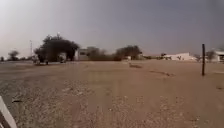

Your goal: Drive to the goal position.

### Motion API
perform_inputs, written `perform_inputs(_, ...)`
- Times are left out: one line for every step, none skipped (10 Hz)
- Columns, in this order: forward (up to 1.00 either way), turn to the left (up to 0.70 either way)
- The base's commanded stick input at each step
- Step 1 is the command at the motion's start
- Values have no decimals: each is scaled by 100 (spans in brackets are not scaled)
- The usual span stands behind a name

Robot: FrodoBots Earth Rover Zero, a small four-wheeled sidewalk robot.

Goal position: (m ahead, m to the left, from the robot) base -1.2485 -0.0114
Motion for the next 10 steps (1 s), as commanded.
perform_inputs(50, 0)
perform_inputs(50, 0)
perform_inputs(50, 0)
perform_inputs(50, 0)
perform_inputs(50, 0)
perform_inputs(50, 0)
perform_inputs(50, 0)
perform_inputs(50, 0)
perform_inputs(50, 0)
perform_inputs(50, 0)
